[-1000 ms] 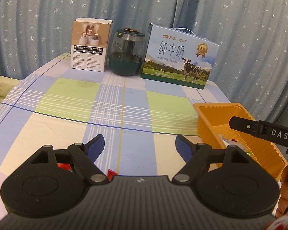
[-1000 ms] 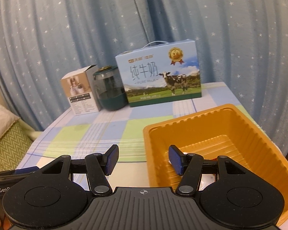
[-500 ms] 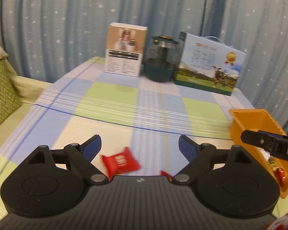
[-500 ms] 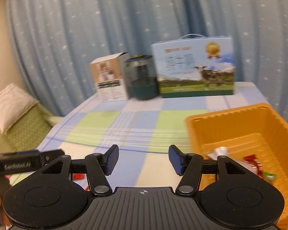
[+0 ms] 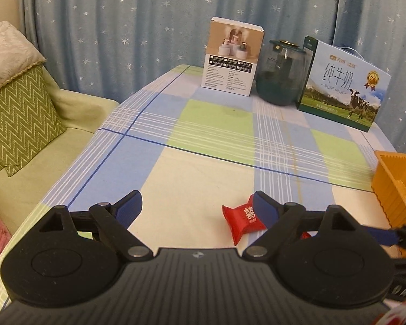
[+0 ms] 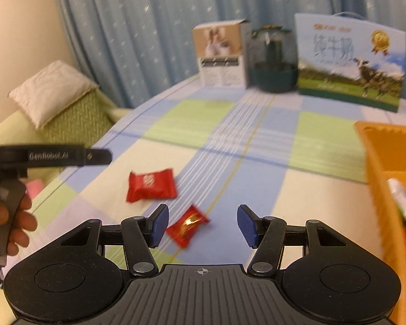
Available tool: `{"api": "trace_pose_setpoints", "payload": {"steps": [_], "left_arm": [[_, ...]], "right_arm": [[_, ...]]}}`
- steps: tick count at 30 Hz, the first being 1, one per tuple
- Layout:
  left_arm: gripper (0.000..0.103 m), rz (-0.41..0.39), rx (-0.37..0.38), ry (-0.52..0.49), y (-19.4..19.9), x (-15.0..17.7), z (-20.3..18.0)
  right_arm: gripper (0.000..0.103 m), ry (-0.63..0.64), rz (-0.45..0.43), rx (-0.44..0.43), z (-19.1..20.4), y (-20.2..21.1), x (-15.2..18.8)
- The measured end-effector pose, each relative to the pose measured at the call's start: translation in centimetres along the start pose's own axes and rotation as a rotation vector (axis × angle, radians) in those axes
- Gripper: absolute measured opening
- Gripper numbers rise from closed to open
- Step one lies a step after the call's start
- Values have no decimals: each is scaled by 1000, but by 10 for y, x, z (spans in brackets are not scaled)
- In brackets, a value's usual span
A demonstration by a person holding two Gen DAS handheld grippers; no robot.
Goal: Organize snacks
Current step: 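Close the right tool on the small red candy while the left tool grasps the large red candy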
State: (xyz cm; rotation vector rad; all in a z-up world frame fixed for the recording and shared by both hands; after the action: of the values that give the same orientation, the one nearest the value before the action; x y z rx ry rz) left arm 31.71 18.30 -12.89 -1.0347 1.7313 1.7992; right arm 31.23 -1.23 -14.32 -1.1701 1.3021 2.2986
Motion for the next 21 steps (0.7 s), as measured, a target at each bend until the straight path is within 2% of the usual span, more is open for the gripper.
{"api": "trace_pose_setpoints", "payload": {"steps": [2,5,6,12,16,21], "left_arm": [[87,-12,16,-9,0,0,-2],[87,-22,-2,-27,-2,1,-1],[87,-22,-8,-29,-2,1,1],[88,-12,-26,-27,-7,1,9],[88,12,-11,-19,-10,2,9],[88,32,-17,-17,-13,2,8]], "right_arm": [[57,9,14,0,3,-6,4],[43,0,38,-9,5,-15,7],[42,-6,43,-12,5,-17,7],[41,-40,63,-18,7,-31,11],[41,-54,62,-15,10,-42,10],[40,-22,56,18,12,-54,13]]}}
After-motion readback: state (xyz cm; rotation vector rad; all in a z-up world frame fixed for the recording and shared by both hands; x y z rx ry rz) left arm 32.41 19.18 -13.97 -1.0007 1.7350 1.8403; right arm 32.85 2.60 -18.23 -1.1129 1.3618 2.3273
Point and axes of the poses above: each gripper's, at about its wrist camera, not at the fingertips, and y roughly against the way its jaws point, z to its left, x to its underside, the point moved 8 cm from there along -y, roughly the way its jaws point, and after that the axes turned 3 degrees about -x, right-handed, at the moved point
